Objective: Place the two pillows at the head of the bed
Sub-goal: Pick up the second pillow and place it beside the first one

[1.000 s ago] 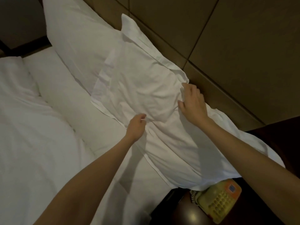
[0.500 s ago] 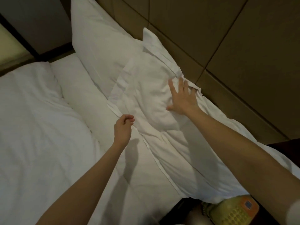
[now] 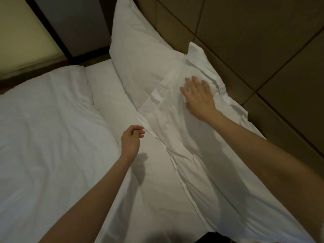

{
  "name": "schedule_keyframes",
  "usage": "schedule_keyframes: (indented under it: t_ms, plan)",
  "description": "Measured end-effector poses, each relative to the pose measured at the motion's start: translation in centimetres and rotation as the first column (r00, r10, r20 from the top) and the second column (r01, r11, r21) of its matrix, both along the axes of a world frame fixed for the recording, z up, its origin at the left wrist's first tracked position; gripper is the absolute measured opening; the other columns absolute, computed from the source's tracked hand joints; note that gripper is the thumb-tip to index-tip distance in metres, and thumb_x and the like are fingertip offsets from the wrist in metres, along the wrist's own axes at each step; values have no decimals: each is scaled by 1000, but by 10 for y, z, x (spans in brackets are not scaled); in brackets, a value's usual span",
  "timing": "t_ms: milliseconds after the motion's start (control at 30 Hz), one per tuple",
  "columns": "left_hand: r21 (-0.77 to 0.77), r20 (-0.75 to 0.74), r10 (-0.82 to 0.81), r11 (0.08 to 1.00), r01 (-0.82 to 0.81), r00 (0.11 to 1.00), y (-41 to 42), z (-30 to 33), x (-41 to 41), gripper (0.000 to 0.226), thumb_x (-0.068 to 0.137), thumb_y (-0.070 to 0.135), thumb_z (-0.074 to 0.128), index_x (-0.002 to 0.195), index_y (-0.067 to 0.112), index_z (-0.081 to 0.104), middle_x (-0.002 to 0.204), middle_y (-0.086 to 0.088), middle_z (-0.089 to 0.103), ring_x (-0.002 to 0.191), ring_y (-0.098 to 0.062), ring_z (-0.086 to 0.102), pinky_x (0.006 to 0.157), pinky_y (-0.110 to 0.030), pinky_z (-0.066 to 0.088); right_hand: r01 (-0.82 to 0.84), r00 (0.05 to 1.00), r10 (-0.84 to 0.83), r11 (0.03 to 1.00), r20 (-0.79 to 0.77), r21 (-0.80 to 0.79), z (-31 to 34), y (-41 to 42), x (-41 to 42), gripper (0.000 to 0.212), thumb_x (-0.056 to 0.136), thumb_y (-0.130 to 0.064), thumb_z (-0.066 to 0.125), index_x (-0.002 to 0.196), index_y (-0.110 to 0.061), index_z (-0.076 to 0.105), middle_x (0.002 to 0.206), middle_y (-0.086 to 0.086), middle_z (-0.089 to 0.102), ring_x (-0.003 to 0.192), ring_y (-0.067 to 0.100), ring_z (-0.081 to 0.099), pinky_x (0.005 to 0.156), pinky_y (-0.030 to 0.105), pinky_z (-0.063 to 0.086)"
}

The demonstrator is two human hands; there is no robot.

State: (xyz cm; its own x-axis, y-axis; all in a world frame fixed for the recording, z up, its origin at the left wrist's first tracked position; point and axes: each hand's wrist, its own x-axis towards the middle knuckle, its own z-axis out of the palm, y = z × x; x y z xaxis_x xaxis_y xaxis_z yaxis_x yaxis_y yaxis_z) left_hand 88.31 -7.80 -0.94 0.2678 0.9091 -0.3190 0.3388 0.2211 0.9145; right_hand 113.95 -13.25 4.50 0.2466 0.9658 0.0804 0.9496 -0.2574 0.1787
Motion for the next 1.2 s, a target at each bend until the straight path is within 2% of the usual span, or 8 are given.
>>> schedule_keyframes:
  t_ms: [133,300,567,700,800,1000,1100,1200]
  plan:
    - [18,-20,26,999,-26,999,24,0,-3,33,89,0,32,96,4,65,86,-9,65,75,-17,59,79,-32,47,-132,972,181,948,147,-288,-13,45,-7,59,94,-36,44,147,-25,21,160,12,13,146,35,6,116,56,3]
    - [38,-30,60,998,-59,998,60,-7,-2,32,89,1,33,93,6,65,83,-5,65,73,-15,59,75,-27,47,33,939,142,869,312,-493,-45,68,9,74,85,-69,32,149,-34,18,158,8,22,145,39,8,114,60,-5]
    - [12,-36,77,997,-77,996,88,-27,-2,33,88,1,34,89,11,65,78,0,65,73,-15,60,70,-25,46,59,956,146,753,254,-655,-94,49,32,63,93,-53,31,147,-19,30,154,3,33,146,29,11,118,47,-10]
    - [-12,-33,93,996,-94,995,95,-31,-2,32,88,1,34,90,10,65,80,-1,66,74,-15,60,69,-24,45,42,997,-10,883,70,-468,-87,75,9,44,93,-32,45,132,-11,51,141,10,49,137,28,33,116,47,7]
    - [-13,-14,140,990,-140,990,104,-31,-3,32,89,2,35,93,11,65,86,-5,67,76,-15,61,70,-23,46,-183,971,212,956,112,-231,-102,91,-22,32,79,-26,65,109,-15,65,114,10,65,112,29,57,102,50,37]
    - [27,-1,195,980,-195,981,120,-39,-14,32,89,4,36,92,14,65,87,-5,69,73,-11,62,70,-20,46,-199,878,421,753,227,-627,-165,85,-28,60,87,-59,44,143,-40,33,159,-1,21,147,29,14,110,65,-3]
    - [19,-21,170,985,-170,985,120,-49,-18,32,89,3,36,90,14,65,84,-4,68,74,-12,61,70,-20,45,89,898,191,804,397,-588,-168,82,-33,46,90,-66,27,135,-60,30,149,-34,27,143,-6,8,110,59,-13]
    - [19,-34,146,989,-145,989,117,-52,-18,32,89,2,36,90,13,66,82,-3,67,73,-12,61,69,-20,45,17,954,181,761,238,-649,-170,93,-42,53,96,-49,31,147,-34,26,160,-9,16,148,18,-1,116,57,-6]
